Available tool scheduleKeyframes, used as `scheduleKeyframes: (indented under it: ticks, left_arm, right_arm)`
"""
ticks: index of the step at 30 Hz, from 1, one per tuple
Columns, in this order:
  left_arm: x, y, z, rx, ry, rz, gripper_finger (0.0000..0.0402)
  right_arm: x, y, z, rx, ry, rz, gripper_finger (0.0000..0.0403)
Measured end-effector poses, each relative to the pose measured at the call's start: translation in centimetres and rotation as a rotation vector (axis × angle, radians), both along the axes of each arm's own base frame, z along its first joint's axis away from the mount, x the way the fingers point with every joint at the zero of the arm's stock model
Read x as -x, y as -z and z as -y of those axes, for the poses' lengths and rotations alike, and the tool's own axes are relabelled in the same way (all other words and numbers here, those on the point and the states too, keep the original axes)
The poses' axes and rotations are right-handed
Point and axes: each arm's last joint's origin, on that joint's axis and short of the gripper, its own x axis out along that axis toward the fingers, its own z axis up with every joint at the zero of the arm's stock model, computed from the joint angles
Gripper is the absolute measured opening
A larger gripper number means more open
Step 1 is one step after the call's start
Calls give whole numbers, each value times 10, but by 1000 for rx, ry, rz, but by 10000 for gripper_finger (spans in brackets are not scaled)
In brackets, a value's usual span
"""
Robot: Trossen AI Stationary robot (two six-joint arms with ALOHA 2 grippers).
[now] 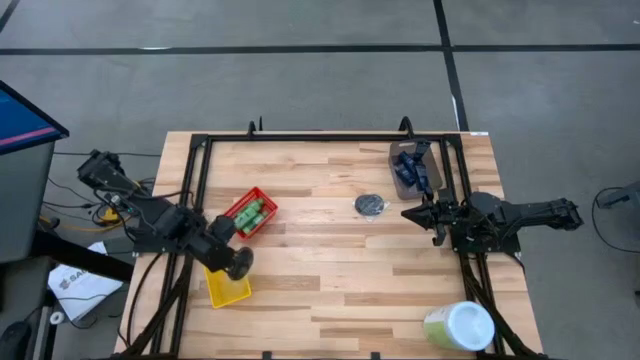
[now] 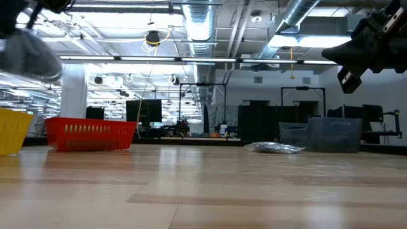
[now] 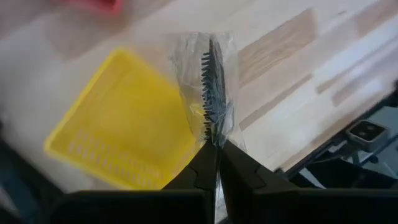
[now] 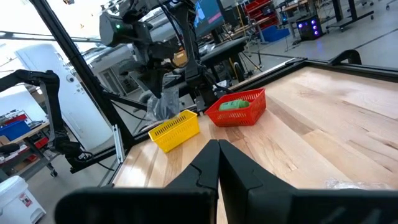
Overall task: Pick & Place Travel size toiletries
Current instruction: Put the left brush into the yellow bin, then put the brush into the yellow bin
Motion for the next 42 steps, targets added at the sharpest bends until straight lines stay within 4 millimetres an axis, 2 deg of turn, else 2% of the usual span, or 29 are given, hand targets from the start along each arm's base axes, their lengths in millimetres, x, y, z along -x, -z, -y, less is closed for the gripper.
scheduleKeyframes:
  ticks: [12,17,28,33,42]
  left_arm:
    - [23,6,11,11,-129,-183,2]
    - [17,11,13,-10,-155,-208,3]
    - [0,37,28,-73,-150,-344,12]
    - [-2,39,30,-79,-142,-346,60]
    - [-1,31,28,-28,-134,-281,184]
  right_arm:
    - [0,0,0,0,0,0,0]
    - [0,0,0,0,0,0,0]
    - [0,0,0,0,0,0,0]
    - [0,0,0,0,0,0,0]
    - [0,0,0,0,0,0,0]
